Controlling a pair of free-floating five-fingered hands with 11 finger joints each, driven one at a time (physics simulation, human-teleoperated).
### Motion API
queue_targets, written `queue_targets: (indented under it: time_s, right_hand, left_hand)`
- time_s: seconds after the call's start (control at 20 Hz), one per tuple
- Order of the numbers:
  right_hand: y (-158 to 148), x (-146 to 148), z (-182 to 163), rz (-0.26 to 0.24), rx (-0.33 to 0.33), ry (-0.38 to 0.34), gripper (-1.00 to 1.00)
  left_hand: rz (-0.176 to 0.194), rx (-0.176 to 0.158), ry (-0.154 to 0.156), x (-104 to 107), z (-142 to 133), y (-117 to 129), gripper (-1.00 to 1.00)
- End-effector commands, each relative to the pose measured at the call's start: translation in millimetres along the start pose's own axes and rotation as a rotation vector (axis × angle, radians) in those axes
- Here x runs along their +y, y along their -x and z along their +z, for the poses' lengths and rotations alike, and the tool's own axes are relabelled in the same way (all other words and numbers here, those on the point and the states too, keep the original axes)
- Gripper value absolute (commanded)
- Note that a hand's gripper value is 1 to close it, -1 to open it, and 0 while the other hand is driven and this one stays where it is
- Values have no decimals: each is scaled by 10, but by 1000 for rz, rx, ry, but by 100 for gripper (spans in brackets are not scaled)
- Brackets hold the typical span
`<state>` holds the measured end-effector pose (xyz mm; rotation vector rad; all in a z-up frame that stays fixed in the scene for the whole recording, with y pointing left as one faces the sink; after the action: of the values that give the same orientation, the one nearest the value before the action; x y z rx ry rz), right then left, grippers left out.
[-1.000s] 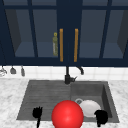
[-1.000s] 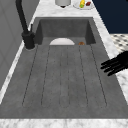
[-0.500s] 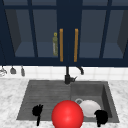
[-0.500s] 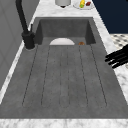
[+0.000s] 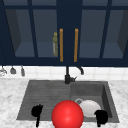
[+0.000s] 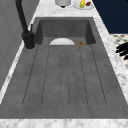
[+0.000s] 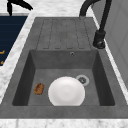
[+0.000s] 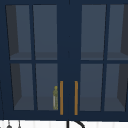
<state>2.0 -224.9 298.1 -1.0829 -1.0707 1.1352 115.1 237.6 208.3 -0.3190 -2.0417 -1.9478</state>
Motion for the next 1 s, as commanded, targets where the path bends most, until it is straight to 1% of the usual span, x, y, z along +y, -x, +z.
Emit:
queue_targets:
  time_s: [0.0, 0.1, 0.35, 0.45, 0.55, 0.7, 0.85, 0.95]
  right_hand:
    - [0, 0, 0, 0, 0, 0, 0]
    - [0, 0, 0, 0, 0, 0, 0]
    - [0, 0, 0, 0, 0, 0, 0]
    - [0, 0, 0, 0, 0, 0, 0]
    - [0, 0, 0, 0, 0, 0, 0]
    - [0, 0, 0, 0, 0, 0, 0]
    - [0, 0, 0, 0, 0, 0, 0]
    - [0, 0, 0, 0, 0, 0, 0]
  left_hand:
    - [-12, -47, 13, 51, -7, -257, -100]
    - [1, -41, 14, 61, -18, -398, -100]
    - [1, -45, 12, 6, -62, -708, -100]
    - [1, -53, 15, -7, -120, -792, -100]
    - [1, -48, 11, -16, -164, -863, -100]
    - [-2, -26, 0, 14, -212, -882, -100]
    - [-1, -23, -2, 36, -251, -884, -100]
    - [1, -9, -9, 20, -223, -859, -100]
